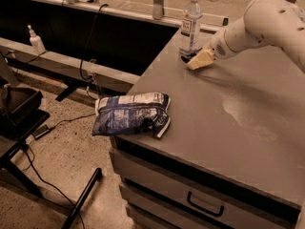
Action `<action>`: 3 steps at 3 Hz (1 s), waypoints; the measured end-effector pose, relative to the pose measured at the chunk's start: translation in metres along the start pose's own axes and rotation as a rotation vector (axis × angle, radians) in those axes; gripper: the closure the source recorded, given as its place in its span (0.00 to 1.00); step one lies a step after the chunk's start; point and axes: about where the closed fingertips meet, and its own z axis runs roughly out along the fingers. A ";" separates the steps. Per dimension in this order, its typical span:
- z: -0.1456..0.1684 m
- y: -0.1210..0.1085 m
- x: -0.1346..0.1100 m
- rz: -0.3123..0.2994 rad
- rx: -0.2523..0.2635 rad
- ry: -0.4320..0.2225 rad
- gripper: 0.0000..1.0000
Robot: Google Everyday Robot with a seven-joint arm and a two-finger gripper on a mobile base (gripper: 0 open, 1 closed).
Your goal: Move rxbar chocolate near blue plastic bottle
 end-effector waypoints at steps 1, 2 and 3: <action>0.002 0.001 0.000 0.000 -0.003 0.001 0.00; 0.000 -0.001 -0.002 -0.007 -0.016 0.000 0.00; -0.014 -0.010 -0.005 -0.032 -0.043 0.010 0.00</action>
Offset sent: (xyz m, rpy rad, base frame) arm 0.0017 -0.0046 0.0143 0.0025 0.0087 0.0316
